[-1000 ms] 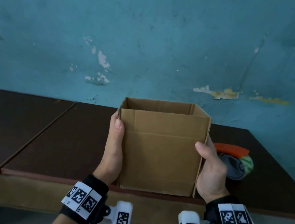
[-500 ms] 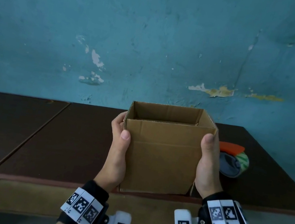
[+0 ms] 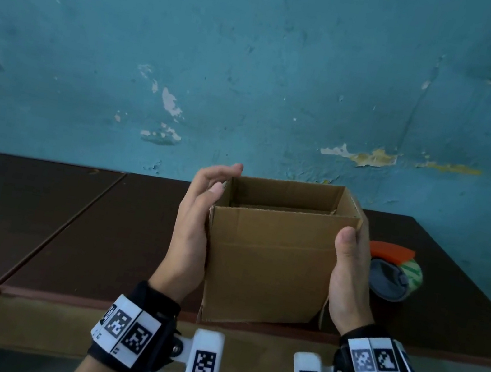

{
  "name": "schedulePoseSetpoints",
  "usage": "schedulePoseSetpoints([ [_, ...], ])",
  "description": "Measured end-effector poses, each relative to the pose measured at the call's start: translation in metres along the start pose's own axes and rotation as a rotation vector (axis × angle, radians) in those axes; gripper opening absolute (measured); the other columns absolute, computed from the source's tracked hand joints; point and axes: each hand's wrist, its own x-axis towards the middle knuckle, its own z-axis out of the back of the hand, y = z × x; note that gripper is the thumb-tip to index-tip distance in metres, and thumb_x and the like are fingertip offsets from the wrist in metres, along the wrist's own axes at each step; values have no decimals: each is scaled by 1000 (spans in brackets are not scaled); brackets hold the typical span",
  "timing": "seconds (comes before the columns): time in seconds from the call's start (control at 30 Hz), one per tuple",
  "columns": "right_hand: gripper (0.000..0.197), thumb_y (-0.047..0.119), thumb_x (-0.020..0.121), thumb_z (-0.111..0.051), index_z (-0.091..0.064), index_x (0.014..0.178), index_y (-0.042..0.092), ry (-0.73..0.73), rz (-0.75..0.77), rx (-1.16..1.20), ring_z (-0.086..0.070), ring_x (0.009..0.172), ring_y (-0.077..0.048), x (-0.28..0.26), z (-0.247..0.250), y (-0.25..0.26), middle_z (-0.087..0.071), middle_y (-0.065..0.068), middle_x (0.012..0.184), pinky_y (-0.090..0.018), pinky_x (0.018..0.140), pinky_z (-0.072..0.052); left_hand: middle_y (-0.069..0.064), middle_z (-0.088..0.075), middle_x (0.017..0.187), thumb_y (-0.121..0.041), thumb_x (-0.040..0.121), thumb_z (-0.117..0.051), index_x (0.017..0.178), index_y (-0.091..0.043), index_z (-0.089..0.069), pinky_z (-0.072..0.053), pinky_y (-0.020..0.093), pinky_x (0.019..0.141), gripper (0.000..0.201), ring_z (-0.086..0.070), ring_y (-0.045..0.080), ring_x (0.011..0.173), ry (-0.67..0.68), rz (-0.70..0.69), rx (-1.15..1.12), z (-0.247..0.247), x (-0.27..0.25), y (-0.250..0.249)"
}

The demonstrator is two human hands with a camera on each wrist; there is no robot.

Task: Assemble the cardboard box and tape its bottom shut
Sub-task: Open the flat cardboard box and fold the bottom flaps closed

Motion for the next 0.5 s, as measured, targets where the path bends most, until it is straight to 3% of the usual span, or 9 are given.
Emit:
schedulePoseSetpoints([
  [0.07, 92, 75, 87, -53, -39, 153, 13, -10, 2, 4, -50, 140, -27, 1, -1, -1, -52, -10, 150, -59, 117, -35, 4, -69, 135, -34, 94, -44, 99, -20, -73, -39, 55, 113, 33, -58, 24, 133, 68, 8, 65, 2, 2, -4],
  [0.1, 88, 72, 90, -52, -39, 153, 12, -14, 2, 9, -50, 140, -28, 1, -1, -2, -52, -11, 150, -60, 117, -35, 3, -71, 127, -34, 94, -41, 97, -18, -73, -43, 52, 105, 35, -62, 25, 124, 107, 29, 79, 4, 3, -5],
  [0.2, 72, 53, 95, -48, -39, 153, 11, -24, -9, 30, -53, 137, -26, 1, -1, -4, -54, -11, 148, -58, 116, -38, 15, -66, 115, -35, 96, -38, 108, -16, -69, -46, 42, 87, 39, -60, 27, 101, 181, 108, 88, 7, 4, -9],
  [0.33, 74, 59, 95, -51, -41, 152, 11, -35, -14, 61, -51, 138, -30, 0, -3, -3, -55, -12, 147, -62, 116, -35, 6, -66, 106, -34, 93, -40, 109, -17, -66, -50, 25, 67, 35, -61, 16, 81, 185, 204, 75, 3, 4, -18],
  [0.5, 73, 57, 94, -53, -42, 151, 12, -44, -21, 88, -52, 137, -32, -3, -1, 0, -56, -13, 146, -64, 114, -36, 10, -62, 98, -38, 91, -49, 106, -28, -71, -40, 36, 68, 28, -55, 24, 82, 231, 302, 79, 10, 9, -29],
])
